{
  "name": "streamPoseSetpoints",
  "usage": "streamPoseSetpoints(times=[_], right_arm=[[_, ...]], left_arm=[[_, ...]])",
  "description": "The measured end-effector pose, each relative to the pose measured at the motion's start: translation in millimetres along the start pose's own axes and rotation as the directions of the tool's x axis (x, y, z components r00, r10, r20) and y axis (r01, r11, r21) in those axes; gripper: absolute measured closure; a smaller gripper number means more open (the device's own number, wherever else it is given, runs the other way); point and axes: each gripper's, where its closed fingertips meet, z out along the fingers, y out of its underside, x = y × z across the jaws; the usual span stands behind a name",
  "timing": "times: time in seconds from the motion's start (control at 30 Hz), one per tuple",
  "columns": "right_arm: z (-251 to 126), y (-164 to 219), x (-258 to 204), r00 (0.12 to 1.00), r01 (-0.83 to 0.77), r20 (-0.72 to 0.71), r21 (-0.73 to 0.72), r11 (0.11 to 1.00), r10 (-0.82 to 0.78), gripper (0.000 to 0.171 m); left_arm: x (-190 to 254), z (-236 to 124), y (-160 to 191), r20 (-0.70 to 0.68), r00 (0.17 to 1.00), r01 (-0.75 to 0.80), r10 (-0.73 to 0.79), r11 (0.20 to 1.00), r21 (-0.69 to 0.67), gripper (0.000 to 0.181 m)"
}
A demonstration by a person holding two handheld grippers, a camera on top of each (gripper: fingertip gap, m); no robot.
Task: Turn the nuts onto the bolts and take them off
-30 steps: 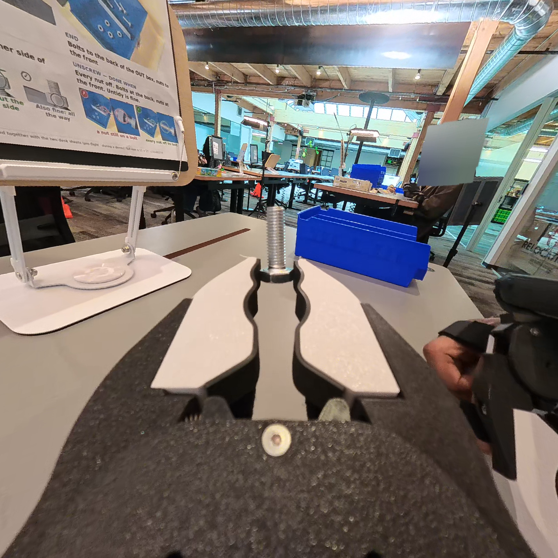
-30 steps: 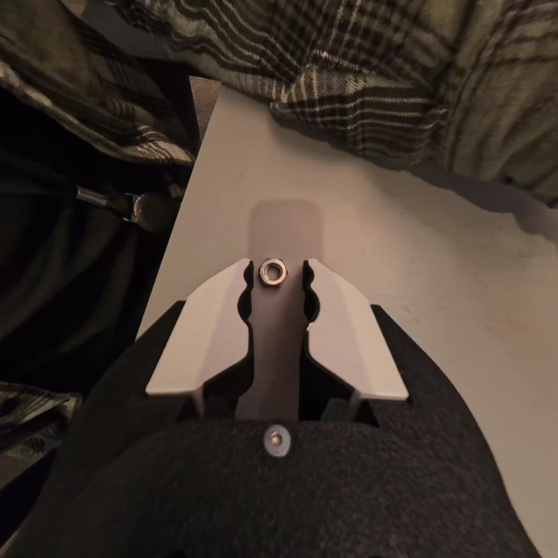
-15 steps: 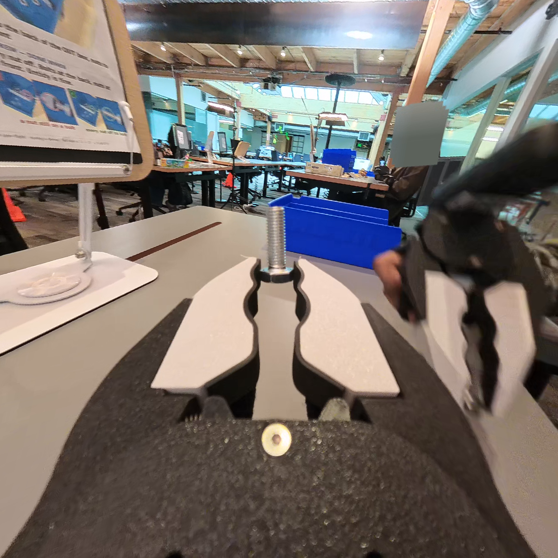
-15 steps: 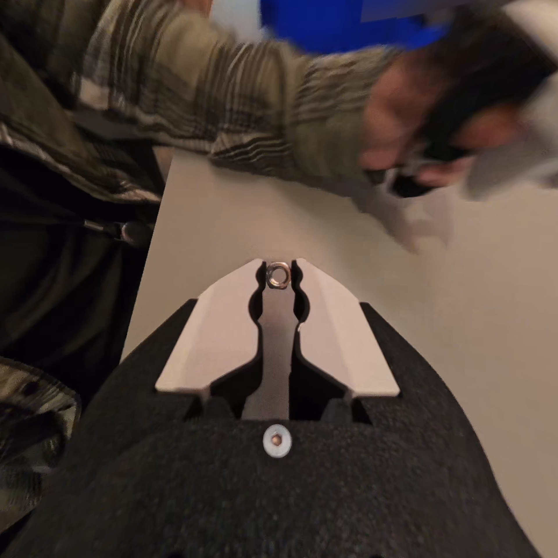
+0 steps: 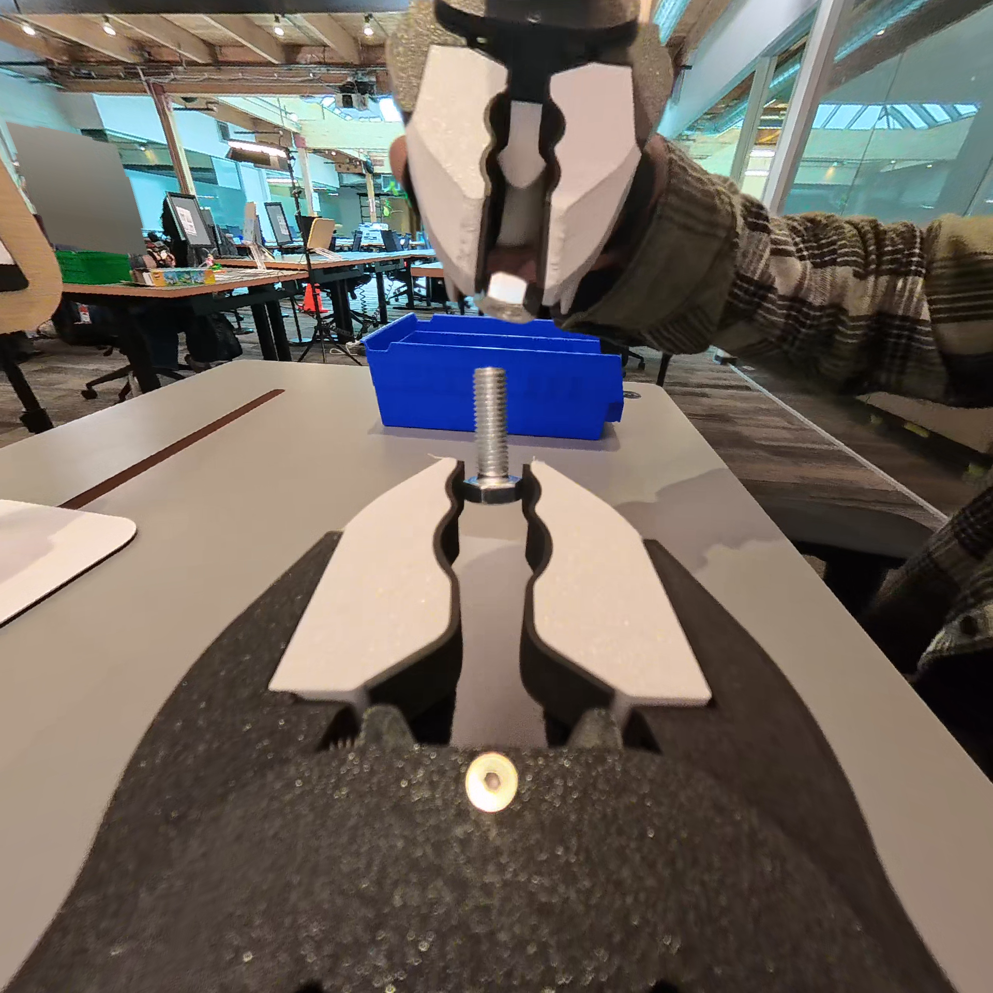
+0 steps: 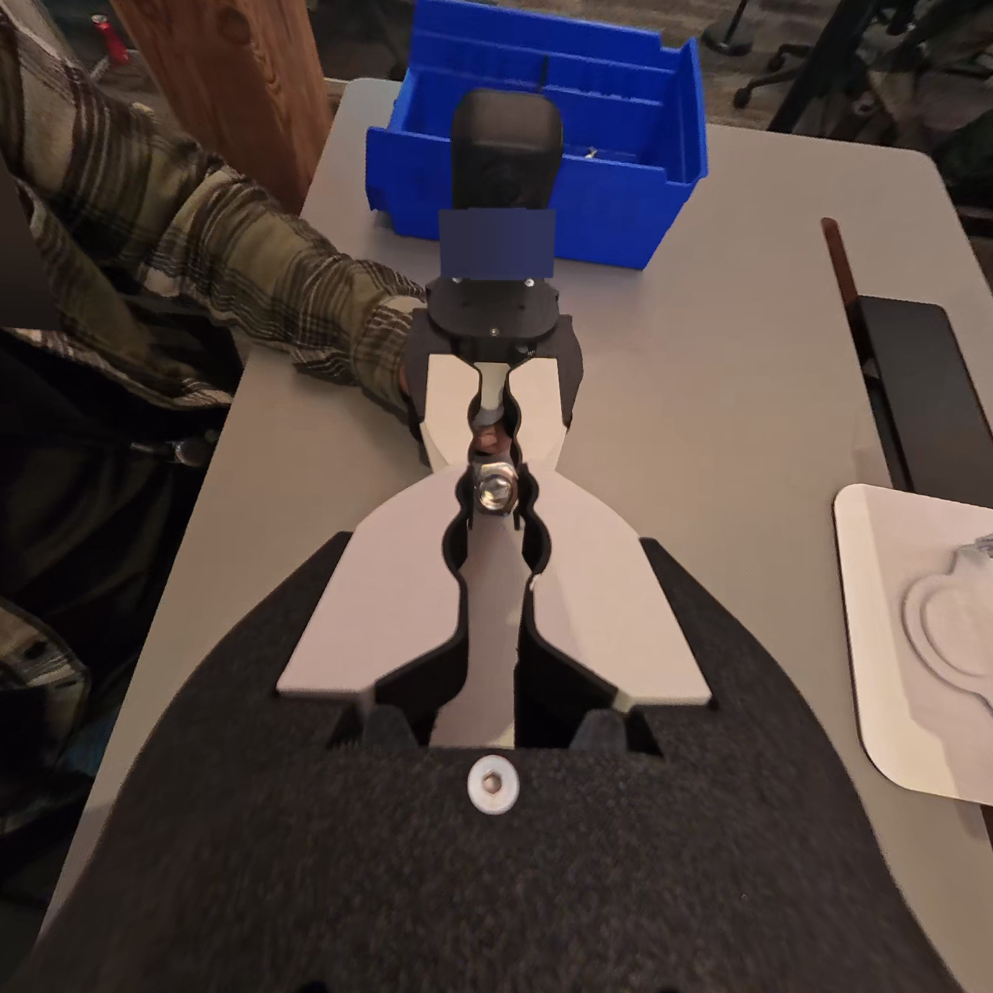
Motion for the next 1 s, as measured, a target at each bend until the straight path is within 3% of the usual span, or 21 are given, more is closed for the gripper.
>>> streamPoseSetpoints(times=[0.2, 0.67, 1.0], right_arm=[[7.9, 9.2, -2.3, 0.998, -0.006, 0.059, -0.072, 0.997, 0.01, 0.156], [13.3, 0.8, -4.2, 0.988, -0.075, 0.134, 0.014, 0.997, 0.073, 0.156], [15.3, 2.7, 6.4, 0.971, -0.238, 0.02, -0.044, 0.97, 0.239, 0.156]], left_arm=[[1.2, 0.6, -1.2, 0.012, 1.0, -0.026, 0.027, 1.0, -0.006, 0.161], [4.3, 2.7, -4.8, 0.031, 0.998, -0.054, 0.054, 0.999, 0.002, 0.161], [-9.5, -0.5, -3.7, 0.184, 0.972, -0.136, 0.144, 0.989, -0.055, 0.162]])
